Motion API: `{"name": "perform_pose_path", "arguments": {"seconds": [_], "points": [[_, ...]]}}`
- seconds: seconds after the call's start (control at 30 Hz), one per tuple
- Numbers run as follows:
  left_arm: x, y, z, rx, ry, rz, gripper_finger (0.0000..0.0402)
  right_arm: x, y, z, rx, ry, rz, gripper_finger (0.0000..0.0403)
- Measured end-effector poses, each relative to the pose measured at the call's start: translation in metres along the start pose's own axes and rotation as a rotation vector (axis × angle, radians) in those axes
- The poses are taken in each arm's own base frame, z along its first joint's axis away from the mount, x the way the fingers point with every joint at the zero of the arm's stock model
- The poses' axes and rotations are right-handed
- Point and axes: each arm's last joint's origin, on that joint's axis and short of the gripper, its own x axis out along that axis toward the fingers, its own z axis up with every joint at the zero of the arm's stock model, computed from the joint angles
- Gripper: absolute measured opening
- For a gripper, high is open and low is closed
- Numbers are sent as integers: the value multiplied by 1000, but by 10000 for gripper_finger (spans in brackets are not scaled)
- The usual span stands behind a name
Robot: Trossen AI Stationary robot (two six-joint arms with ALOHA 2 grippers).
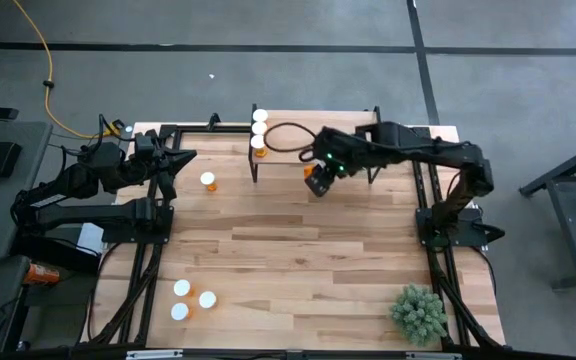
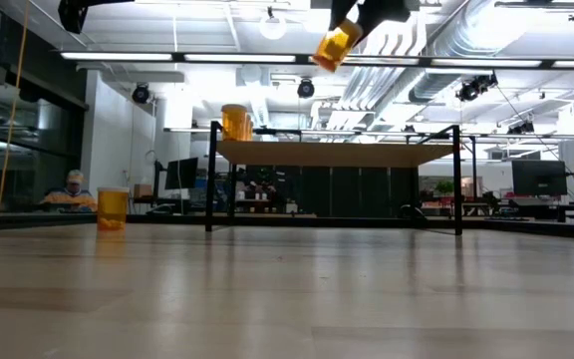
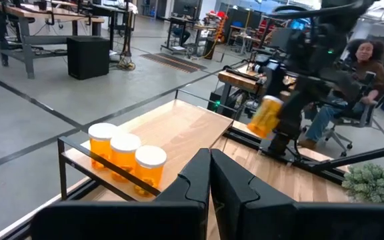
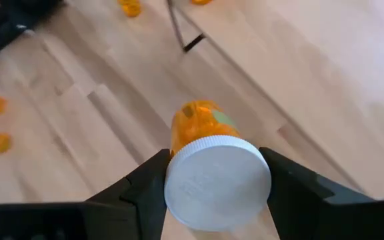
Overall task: Pick and place medicine bottles onto shelf by color
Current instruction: Put the orange pill bottle on the shelf
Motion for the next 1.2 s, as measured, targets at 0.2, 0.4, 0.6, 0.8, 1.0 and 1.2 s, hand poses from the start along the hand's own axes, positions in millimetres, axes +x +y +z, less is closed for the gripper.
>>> {"name": "perform_pose_path", "arguments": {"seconds": [0.2, 0.4, 0.6, 0.8, 1.0, 1.2], "points": [[0, 0, 0, -1, 0, 0, 1, 8, -21, 16, 10, -20, -76, 197], [0, 0, 1, -2, -9, 14, 1, 12, -50, 37, 86, -107, -150, 197], [0, 1, 1, -3, -15, 29, 1, 37, -63, 60, 104, -171, -143, 197], [0, 1, 1, -3, -16, 32, 0, 79, -68, 66, 92, -74, -150, 197], [2, 0, 2, -4, -17, 30, 0, 84, -60, 62, 1, 7, -32, 197], [21, -7, -4, -1, 87, -59, 0, 54, -46, 45, -142, 73, 79, 197]]}}
